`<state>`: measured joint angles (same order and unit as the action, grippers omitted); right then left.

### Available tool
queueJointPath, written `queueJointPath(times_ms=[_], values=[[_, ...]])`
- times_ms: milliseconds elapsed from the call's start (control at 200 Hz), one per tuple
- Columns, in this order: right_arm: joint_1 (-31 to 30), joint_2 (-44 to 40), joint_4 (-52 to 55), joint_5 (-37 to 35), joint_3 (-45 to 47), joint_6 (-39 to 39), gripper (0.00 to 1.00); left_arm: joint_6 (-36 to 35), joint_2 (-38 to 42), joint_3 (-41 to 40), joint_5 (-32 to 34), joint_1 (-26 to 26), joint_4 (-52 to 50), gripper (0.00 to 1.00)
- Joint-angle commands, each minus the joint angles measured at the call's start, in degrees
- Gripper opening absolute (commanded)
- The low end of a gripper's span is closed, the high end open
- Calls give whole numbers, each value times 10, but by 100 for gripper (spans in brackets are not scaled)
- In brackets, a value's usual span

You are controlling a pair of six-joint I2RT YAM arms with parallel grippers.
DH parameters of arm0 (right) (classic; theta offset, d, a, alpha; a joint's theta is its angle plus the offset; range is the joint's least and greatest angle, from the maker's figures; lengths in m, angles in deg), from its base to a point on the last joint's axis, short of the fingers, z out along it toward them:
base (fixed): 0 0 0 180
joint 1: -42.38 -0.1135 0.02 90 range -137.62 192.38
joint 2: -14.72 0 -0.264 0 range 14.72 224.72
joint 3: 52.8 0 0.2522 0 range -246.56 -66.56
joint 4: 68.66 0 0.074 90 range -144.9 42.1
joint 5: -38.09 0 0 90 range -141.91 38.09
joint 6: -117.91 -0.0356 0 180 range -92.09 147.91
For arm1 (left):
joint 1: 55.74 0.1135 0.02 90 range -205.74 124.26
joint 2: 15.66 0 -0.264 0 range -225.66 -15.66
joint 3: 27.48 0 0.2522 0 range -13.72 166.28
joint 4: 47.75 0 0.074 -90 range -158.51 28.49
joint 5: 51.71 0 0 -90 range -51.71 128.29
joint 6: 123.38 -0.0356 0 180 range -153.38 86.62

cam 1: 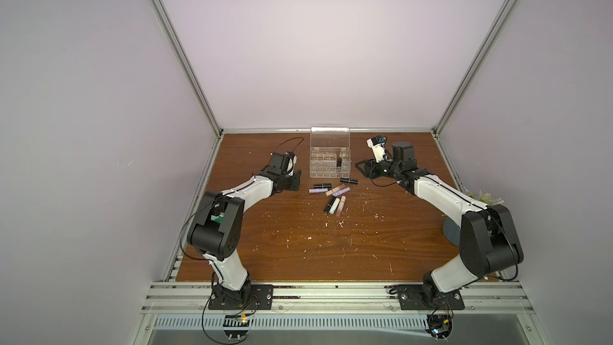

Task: Arrange the lipsticks in the organizer
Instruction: Pick up the lipstick at the center of the board.

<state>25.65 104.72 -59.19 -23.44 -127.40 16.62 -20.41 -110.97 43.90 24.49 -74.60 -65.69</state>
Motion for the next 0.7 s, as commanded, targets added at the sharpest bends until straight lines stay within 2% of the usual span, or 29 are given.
queueJointPath(times_ms=[0, 35, 85, 205, 400, 505, 605, 695], values=[[1, -19, -66, 181, -29, -49, 60, -8, 66, -37, -154, -13, 104, 24], [-1, -14, -83, 227, -32, -63, 70, 1, 81, -49, -191, -13, 130, 24], [-3, -4, -111, 278, -34, -85, 78, 16, 99, -66, -242, -15, 169, 24], [-7, 6, -183, 347, -28, -137, 87, 73, 125, -104, -325, -15, 270, 24], [-47, 30, -195, 374, -50, -145, 82, 142, 134, -139, -388, -22, 393, 24], [-60, 43, -187, 371, -64, -141, 80, 152, 135, -137, -403, -27, 404, 25], [-62, 53, -194, 366, -72, -153, 72, 156, 142, -135, -407, -31, 407, 27], [-65, 60, -208, 368, -74, -167, 70, 158, 148, -132, -410, -35, 407, 27]])
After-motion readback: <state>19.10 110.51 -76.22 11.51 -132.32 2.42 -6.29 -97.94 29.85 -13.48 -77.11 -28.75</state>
